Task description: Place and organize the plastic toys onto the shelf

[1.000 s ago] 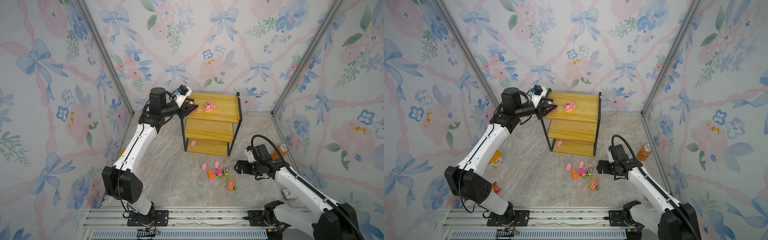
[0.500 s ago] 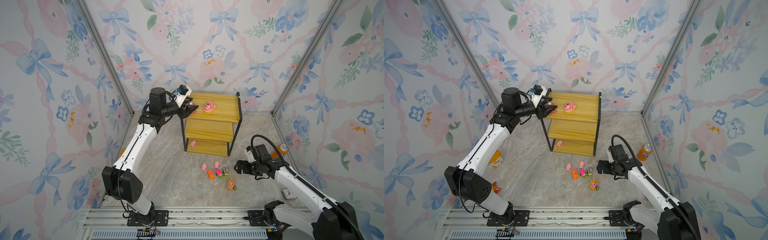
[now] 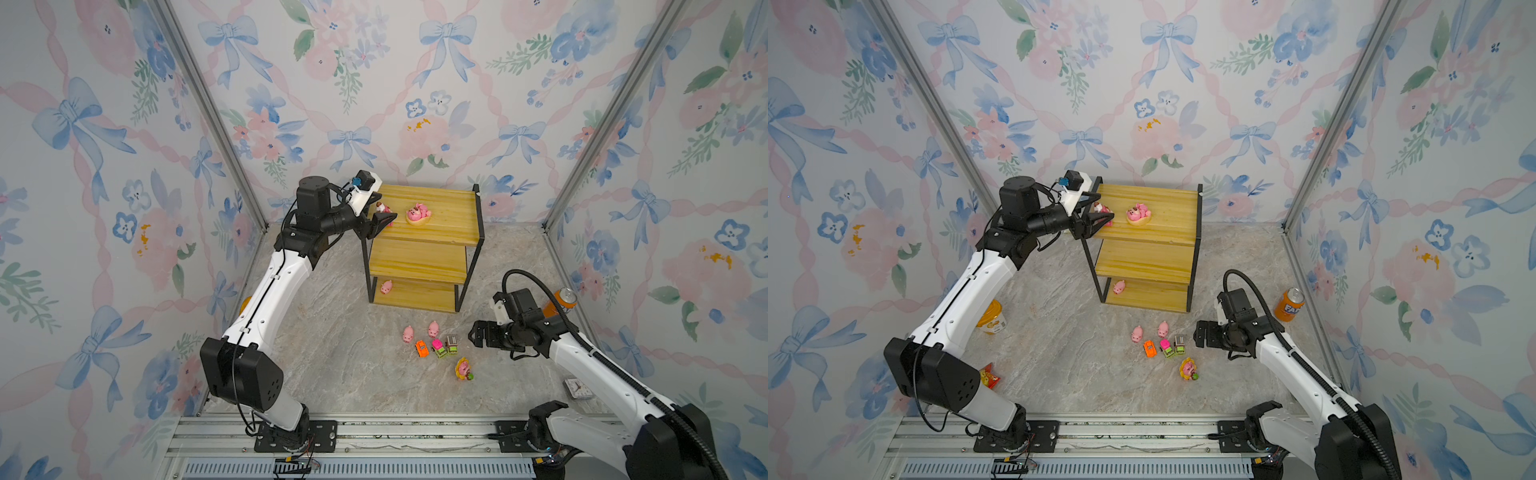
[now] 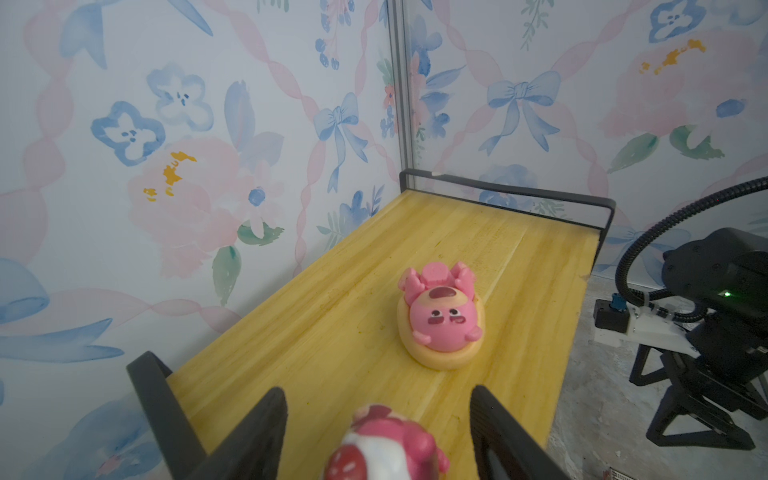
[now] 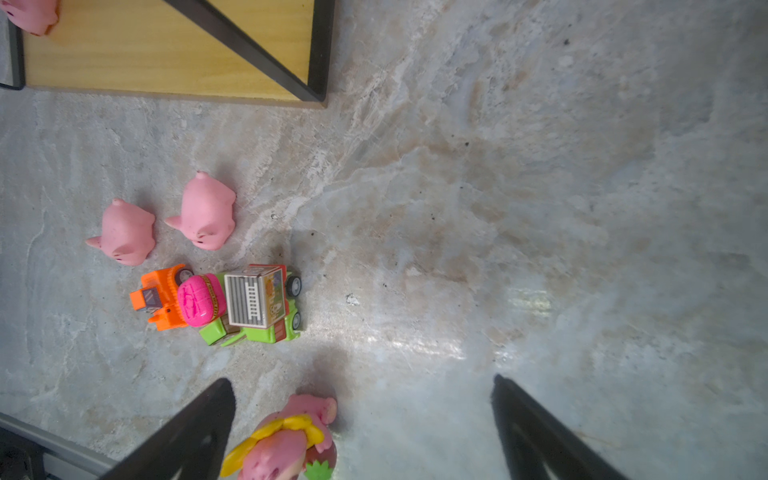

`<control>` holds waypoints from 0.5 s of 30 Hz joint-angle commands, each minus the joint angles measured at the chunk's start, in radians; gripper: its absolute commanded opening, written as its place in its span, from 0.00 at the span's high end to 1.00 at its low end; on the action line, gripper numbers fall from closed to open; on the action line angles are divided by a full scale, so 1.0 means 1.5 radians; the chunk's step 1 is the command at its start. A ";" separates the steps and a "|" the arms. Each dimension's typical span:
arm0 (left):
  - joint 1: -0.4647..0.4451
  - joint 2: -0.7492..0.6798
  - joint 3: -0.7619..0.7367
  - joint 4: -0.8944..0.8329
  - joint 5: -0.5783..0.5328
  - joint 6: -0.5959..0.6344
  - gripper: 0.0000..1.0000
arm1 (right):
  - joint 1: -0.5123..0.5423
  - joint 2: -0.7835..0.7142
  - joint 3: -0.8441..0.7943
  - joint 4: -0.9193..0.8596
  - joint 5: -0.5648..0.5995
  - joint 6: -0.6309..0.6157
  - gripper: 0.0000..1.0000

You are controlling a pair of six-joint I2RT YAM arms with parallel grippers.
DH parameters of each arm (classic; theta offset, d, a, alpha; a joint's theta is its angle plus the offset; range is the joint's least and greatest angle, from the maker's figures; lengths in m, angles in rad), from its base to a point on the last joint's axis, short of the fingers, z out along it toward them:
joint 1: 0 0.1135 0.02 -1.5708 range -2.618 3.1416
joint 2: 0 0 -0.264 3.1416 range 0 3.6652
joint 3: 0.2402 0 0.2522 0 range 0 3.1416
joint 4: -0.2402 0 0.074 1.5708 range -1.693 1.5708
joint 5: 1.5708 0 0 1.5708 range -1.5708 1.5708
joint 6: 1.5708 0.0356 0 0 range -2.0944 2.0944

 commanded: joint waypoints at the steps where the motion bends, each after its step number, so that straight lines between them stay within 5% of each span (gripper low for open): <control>1: 0.000 -0.033 -0.013 0.007 -0.020 -0.004 0.29 | -0.005 -0.004 -0.004 -0.001 -0.003 -0.004 0.01; 15: -0.002 -0.084 -0.030 0.015 -0.089 -0.102 0.25 | -0.004 -0.024 -0.010 0.001 -0.006 -0.002 0.01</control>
